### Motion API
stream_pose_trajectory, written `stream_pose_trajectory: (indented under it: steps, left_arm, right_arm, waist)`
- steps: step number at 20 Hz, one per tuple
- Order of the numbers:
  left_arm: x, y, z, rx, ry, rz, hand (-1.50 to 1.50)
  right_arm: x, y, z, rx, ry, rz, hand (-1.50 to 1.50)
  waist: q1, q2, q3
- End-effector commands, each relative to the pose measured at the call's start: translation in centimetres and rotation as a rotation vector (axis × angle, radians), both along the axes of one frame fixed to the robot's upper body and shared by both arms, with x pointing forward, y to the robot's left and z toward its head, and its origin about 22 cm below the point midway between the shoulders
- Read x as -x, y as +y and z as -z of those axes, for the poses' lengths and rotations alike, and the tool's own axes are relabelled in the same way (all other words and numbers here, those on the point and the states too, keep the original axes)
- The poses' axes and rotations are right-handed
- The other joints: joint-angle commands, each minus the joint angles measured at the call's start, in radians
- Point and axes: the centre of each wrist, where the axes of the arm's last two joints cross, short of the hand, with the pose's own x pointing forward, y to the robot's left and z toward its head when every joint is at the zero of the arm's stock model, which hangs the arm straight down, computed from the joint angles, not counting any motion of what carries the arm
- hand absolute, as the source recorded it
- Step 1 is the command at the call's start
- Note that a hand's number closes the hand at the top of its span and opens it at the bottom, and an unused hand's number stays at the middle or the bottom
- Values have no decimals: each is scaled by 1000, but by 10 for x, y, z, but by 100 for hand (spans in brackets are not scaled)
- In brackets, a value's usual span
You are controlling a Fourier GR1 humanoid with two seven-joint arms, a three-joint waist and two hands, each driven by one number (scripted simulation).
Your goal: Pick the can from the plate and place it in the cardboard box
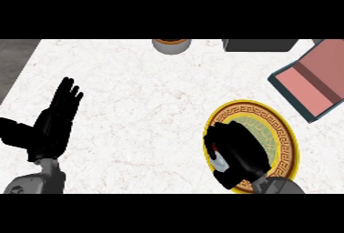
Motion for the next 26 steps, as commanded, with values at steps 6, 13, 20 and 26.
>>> stream_pose_trajectory:
  steps: [6, 13, 20, 26]
  left_arm:
    - [1, 0, -2, 1, 14, -25, 0]
    - [5, -7, -15, 2, 2, 15, 0]
    - [-1, 8, -7, -1, -15, -1, 0]
    - [-4, -8, -7, -1, -1, 6, 0]
  right_arm:
    - [56, 14, -66, -85, -164, -88, 150]
    - [38, -1, -107, -358, -283, 242, 150]
    - [5, -56, -142, -385, -376, 424, 150]
    - [-41, -103, -149, -365, -326, 499, 150]
  waist:
    - [-12, 1, 3]
    - [-4, 2, 3]
    - [-3, 5, 3]
    - [-2, 5, 3]
